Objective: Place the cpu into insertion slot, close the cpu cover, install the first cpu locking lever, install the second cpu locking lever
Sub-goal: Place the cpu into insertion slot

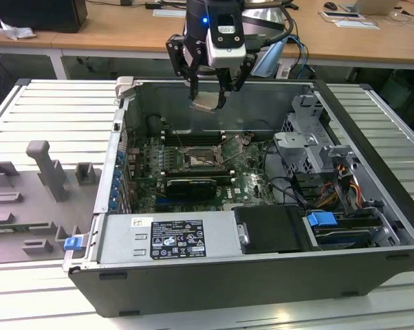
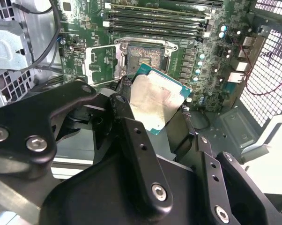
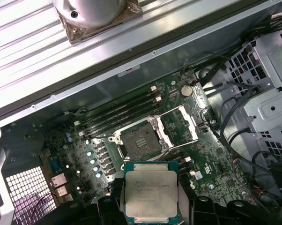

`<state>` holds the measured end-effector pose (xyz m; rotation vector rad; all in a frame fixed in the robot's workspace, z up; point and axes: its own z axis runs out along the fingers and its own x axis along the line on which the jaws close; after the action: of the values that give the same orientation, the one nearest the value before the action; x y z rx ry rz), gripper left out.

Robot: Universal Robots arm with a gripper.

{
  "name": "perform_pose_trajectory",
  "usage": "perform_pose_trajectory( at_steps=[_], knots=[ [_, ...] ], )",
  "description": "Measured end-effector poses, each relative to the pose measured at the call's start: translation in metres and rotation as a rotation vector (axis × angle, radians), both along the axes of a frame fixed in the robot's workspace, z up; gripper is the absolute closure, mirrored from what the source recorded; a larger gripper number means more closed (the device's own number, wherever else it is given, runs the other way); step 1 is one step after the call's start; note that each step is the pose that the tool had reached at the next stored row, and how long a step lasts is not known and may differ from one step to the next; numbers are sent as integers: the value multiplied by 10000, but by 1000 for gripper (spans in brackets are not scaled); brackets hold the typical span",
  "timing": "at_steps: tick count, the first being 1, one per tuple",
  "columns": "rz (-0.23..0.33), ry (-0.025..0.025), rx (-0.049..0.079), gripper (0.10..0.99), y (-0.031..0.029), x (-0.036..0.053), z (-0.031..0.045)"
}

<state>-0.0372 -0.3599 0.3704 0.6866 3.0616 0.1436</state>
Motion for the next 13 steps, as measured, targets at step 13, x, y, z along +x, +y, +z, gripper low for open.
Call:
perform_pose_trajectory(
  at_steps=[13],
  knots=[
    [-546, 0, -2, 545, 0, 0, -4]
  ],
)
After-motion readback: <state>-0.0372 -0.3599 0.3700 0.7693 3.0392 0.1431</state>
